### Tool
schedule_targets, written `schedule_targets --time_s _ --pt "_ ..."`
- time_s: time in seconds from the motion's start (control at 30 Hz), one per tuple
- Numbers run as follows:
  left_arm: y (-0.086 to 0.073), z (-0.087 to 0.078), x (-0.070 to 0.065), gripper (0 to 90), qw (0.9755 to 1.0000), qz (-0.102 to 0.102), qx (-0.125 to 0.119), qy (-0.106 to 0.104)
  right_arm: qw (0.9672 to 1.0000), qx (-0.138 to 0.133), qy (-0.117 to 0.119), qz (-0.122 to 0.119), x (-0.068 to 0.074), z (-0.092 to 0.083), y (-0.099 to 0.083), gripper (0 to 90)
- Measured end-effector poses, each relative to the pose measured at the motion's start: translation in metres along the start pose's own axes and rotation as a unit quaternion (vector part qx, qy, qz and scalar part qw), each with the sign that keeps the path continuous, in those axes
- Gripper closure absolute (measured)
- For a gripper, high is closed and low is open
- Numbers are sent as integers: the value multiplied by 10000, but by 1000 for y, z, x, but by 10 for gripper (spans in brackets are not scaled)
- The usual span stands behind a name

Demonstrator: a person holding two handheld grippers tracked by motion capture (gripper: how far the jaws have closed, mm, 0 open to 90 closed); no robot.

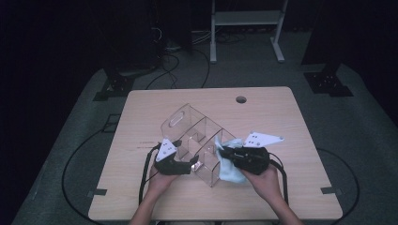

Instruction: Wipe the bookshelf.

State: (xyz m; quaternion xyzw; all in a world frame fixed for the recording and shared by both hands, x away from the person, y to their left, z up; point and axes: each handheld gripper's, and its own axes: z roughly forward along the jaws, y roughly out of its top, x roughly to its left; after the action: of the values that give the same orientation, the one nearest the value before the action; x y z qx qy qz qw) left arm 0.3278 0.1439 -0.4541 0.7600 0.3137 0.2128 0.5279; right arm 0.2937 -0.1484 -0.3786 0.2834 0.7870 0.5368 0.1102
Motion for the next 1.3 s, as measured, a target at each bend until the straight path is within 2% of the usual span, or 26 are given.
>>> schedule_targets --time_s 0.07,0.1,0.13,0.23,0.27,0.33,0.43,0.47,0.5,0.53,0.57,0.6,0.7,0.73,0.77,0.8,0.87,1.03,1.13,1.2,1.3 --pt "0 0 0 81 10000 0 9 2 9998 62 -45 -190 4 1 2 823" --pt "0 0 0 81 10000 4 13 5 9997 102 -56 -199 2 1 3 822" --pt "0 0 -1 81 10000 0 13 7 9998 116 -74 -128 -3 0 4 820" --pt "1 0 -1 81 10000 0 19 10 9992 113 -393 -38 -20 -5 6 817" --pt "1 1 -1 80 10000 1 13 13 9992 105 -397 25 -22 -6 6 818" --pt "1 1 -1 80 10000 -1 10 12 9990 96 -439 -52 -17 -4 5 820" --pt "1 1 -1 80 10000 0 10 13 9998 112 -137 -96 -2 1 3 820" --pt "1 1 -1 80 10000 0 10 13 9998 112 -137 -96 -2 1 3 820" --pt "1 1 -1 80 10000 -2 12 14 9998 123 -26 -147 4 4 3 819" --pt "0 0 -1 80 10000 -18 21 15 9995 160 185 -208 15 8 1 818" --pt "0 0 -1 80 10000 -18 21 15 9995 160 185 -208 15 8 1 818" --pt "0 0 -1 81 10000 -19 21 17 9989 204 107 -413 20 9 1 819" --pt "0 0 -1 81 10000 -11 21 26 9990 225 -22 -379 14 7 4 818" --pt "0 0 -1 80 10000 -16 5 33 9989 184 -277 -336 4 3 5 818" --pt "0 0 -1 81 10000 -16 5 33 9989 184 -277 -336 4 3 5 818" --pt "0 0 -1 81 10000 -8 -1 28 9994 171 -272 -162 -1 1 4 818" --pt "0 0 -1 80 10000 -9 -5 19 9989 128 -329 -305 5 2 3 821" --pt "-1 0 0 80 10000 -9 11 15 9990 202 153 -374 30 14 -2 821" --pt "0 -1 -1 81 10000 -13 24 26 9980 277 152 -555 39 19 -3 821" --pt "0 -1 -1 81 10000 -4 31 29 9983 285 143 -485 33 16 -2 820" --pt "0 0 -1 81 10000 -1 11 29 9991 199 -84 -365 16 8 1 822"
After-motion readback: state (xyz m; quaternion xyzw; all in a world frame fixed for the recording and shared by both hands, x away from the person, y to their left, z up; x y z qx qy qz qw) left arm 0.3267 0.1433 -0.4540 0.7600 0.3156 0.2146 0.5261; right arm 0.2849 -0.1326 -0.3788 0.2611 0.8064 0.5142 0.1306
